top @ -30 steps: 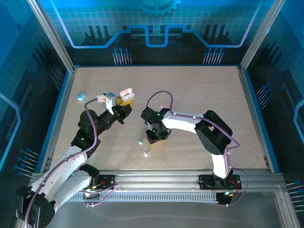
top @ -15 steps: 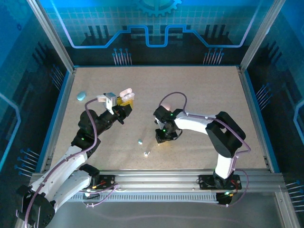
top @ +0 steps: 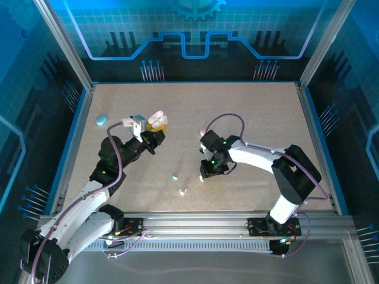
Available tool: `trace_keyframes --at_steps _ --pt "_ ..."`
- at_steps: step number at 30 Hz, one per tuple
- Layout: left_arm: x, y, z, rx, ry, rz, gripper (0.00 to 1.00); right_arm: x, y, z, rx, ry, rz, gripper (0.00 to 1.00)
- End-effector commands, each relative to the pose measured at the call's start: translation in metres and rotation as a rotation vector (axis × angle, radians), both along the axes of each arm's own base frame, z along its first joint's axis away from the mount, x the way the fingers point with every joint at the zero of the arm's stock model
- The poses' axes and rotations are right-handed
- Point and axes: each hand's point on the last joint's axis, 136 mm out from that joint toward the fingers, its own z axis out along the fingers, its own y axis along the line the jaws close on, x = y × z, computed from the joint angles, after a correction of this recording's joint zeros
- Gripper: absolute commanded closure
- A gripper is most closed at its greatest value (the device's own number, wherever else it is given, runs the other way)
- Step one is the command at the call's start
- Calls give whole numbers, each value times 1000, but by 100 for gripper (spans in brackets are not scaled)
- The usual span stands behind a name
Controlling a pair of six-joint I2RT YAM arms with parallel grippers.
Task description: Insert wireless bluetooth earbuds into charging case
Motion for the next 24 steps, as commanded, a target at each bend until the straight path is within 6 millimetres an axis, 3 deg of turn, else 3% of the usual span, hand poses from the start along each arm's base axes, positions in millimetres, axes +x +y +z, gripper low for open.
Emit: trace_keyframes --at_steps 1,6,13,24 --pt "-1 3 24 -29 -50 4 70 9 11 15 46 -19 -9 63" --pt "-2 2 24 -29 -51 0 70 6 21 2 40 24 -14 63" --pt "-3 0 25 -24 -57 -17 70 -3 19 -20 7 79 -13 71" --pt "-12 -16 30 -8 -85 -128 71 -7 -3 -11 124 105 -38 74"
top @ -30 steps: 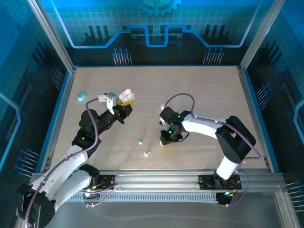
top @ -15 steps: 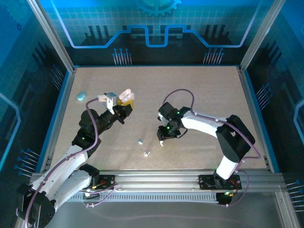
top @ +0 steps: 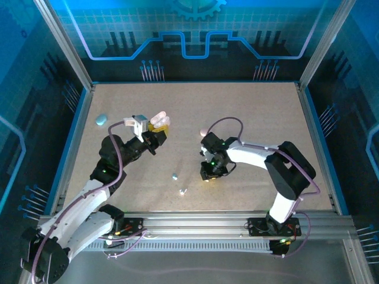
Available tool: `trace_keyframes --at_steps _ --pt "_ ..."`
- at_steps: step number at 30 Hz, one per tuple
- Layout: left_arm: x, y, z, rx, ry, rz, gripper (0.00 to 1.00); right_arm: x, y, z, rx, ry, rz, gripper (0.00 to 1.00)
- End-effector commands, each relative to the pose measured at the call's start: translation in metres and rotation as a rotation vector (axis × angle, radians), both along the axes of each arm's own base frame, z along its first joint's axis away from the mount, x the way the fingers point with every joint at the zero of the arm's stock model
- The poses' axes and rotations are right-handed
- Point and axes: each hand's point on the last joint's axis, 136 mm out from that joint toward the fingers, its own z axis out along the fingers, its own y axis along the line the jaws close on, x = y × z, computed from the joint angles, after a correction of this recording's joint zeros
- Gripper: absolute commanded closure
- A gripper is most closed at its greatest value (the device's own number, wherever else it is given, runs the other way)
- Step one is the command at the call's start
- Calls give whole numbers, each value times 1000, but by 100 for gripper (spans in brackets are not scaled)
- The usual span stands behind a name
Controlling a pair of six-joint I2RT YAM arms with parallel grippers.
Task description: Insert wireless bluetooth earbuds into charging case
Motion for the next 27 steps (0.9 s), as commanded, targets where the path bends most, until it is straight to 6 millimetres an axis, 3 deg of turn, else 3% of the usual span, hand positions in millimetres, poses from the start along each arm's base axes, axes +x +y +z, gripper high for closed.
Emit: trace_keyframes --at_steps 1,10,15,21,27 --pt "-8 -8 28 -17 -84 -72 71 1 -5 11 88 13 -14 74" --pt "-10 -18 28 -26 -75 -141 72 6 -42 7 136 49 -160 73" --pt "-9 -19 28 -26 -72 -148 72 12 -42 12 138 37 -176 72" --pt "-9 -19 27 -26 -69 -146 72 15 -20 31 114 -36 -115 64" --pt "-9 -18 28 -29 -74 -134 72 12 -18 24 -197 -163 -4 57"
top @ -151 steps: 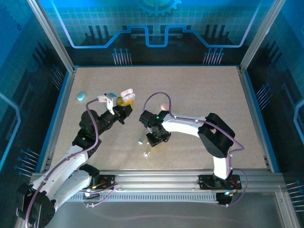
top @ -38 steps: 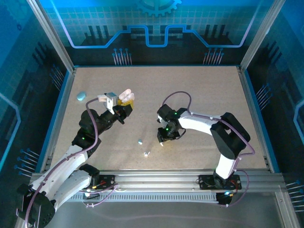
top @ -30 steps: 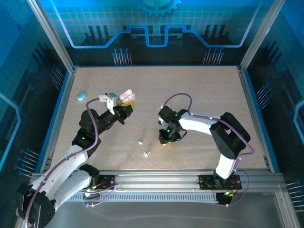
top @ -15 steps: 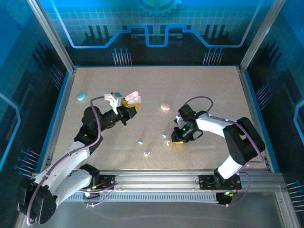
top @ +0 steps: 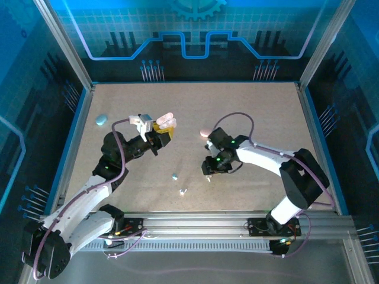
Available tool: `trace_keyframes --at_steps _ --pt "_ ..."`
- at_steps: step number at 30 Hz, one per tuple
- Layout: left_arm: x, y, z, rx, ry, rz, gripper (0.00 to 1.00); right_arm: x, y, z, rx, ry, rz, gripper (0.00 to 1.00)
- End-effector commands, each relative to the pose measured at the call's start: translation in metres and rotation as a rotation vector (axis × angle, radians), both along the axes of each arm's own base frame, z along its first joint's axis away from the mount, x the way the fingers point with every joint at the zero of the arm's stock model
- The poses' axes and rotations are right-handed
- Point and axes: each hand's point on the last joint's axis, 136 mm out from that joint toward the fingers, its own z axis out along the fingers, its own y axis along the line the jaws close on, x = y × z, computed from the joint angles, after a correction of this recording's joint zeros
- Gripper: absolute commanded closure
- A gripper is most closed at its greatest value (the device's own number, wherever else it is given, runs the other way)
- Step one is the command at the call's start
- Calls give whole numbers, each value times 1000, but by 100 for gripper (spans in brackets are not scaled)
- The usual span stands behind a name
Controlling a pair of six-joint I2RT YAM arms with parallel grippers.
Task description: Insert wireless bluetooth earbuds into charging case
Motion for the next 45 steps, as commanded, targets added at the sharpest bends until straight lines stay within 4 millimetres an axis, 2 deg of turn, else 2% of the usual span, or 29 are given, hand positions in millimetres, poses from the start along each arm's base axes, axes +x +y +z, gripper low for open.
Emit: trace_keyframes --at_steps 1,4,15,24,29,34,37,41,45 --pt "-2 3 24 -35 -55 5 72 -1 -18 -11 -258 -70 25 57" --pt "-1 8 24 -36 -61 38 72 -2 -18 -13 -371 -125 68 57" --pt "-2 14 25 -32 -69 69 72 -10 -4 -27 -543 -193 188 63" --pt "-1 13 25 -33 -66 71 72 -4 -9 -36 -605 -222 202 66" --pt "0 14 25 -33 -64 73 72 -1 -8 -38 -597 -234 202 73" --pt "1 13 25 -33 -62 72 72 -1 -6 -39 -511 -193 188 79" --pt "1 13 25 -32 -62 72 72 -2 -6 -34 -403 -149 148 80" --pt "2 12 24 -34 -54 68 72 -5 0 -23 -81 -29 13 80" --pt "2 11 24 -37 -49 65 72 1 -8 -18 249 91 -191 79"
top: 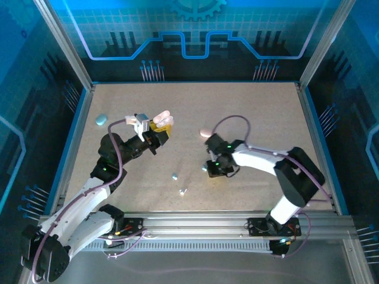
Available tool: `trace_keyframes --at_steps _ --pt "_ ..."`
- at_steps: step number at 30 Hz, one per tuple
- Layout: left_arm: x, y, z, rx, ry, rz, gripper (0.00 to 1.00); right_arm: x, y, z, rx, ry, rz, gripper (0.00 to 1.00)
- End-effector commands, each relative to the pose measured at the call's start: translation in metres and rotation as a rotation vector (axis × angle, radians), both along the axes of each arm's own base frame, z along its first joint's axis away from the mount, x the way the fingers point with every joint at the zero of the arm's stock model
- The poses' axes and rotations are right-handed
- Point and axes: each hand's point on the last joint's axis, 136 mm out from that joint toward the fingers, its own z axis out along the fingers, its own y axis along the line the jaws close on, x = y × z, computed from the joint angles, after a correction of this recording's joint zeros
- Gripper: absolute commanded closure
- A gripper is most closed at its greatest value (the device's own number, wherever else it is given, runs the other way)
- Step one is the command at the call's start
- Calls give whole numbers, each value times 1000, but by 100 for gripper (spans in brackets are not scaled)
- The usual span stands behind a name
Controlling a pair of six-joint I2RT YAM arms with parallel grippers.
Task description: Insert wireless bluetooth earbuds into charging case
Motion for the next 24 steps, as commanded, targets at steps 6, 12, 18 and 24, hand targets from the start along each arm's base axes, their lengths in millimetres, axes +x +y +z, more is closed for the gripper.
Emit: trace_keyframes --at_steps 6,12,18,24 --pt "4 2 14 -28 -20 10 72 1 -7 5 439 191 -285 77" --pt "4 2 13 -29 -16 9 72 -3 -35 -2 385 187 -379 73" --pt "5 0 13 -32 -14 2 72 -5 -52 7 305 152 -391 68" --pt "5 -1 13 -34 -13 -2 71 0 -66 24 164 56 -310 58"
